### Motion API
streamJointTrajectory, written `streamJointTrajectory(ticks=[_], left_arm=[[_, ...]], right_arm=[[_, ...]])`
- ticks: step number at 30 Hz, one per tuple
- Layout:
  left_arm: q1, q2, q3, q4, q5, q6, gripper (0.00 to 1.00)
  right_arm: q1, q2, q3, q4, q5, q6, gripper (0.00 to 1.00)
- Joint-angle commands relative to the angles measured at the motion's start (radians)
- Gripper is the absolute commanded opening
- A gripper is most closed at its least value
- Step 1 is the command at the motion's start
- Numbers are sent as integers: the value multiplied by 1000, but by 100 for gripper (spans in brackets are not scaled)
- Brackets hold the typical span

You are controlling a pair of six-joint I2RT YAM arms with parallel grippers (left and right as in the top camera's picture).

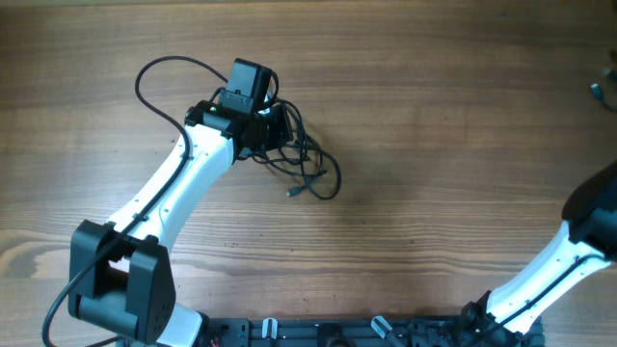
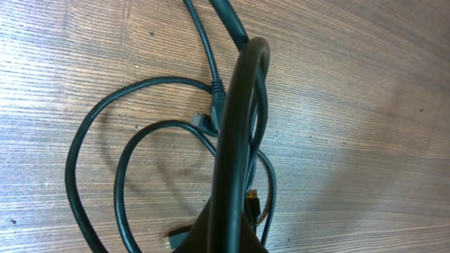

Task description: Untangle cables

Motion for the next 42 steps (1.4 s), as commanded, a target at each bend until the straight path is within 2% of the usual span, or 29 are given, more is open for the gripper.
streamJointTrajectory(ticks=[1, 3, 4, 5, 6, 7, 10, 16, 23, 25, 30, 34, 35, 36, 38, 40, 42], left_arm=[[-6, 5, -10, 24, 8, -13, 4], [-6, 5, -10, 39, 8, -13, 4], [-6, 5, -10, 44, 8, -13, 4], [-6, 5, -10, 49, 8, -13, 4], [-6, 5, -10, 52, 8, -13, 4], [-6, 5, -10, 55, 8, -13, 4], [-6, 5, -10, 54, 8, -13, 4], [-13, 5, -10, 54, 8, -13, 4], [-42, 5, -10, 55, 8, -13, 6], [-43, 5, -10, 55, 8, -13, 9], [-43, 5, -10, 54, 8, -9, 9], [-43, 5, -10, 54, 8, -10, 11], [-43, 5, -10, 54, 8, -10, 19], [-43, 5, -10, 54, 8, -10, 35], [-43, 5, -10, 54, 8, -9, 54], [-43, 5, -10, 50, 8, -9, 66], [-43, 5, -10, 38, 8, -9, 70]], right_arm=[[4, 24, 10, 63, 18, -13, 4], [4, 25, 10, 72, 18, -12, 6], [4, 25, 10, 71, 18, -12, 17], [4, 26, 9, 69, 18, -13, 36], [4, 26, 9, 64, 18, -12, 80], [4, 26, 9, 56, 18, -11, 100], [4, 16, 10, 11, -23, -2, 100], [13, -101, 10, -101, -234, -2, 100], [93, -348, 10, -409, -412, -5, 100], [138, -397, 10, -493, -422, -5, 100], [251, -420, 8, -674, -426, -5, 100], [344, -420, -38, -718, -425, -39, 100], [377, -420, -63, -718, -423, -40, 99], [401, -420, -89, -714, -413, -39, 100], [423, -420, -117, -710, -406, -39, 100], [433, -420, -143, -703, -404, -34, 99], [433, -420, -145, -703, -367, -27, 99]])
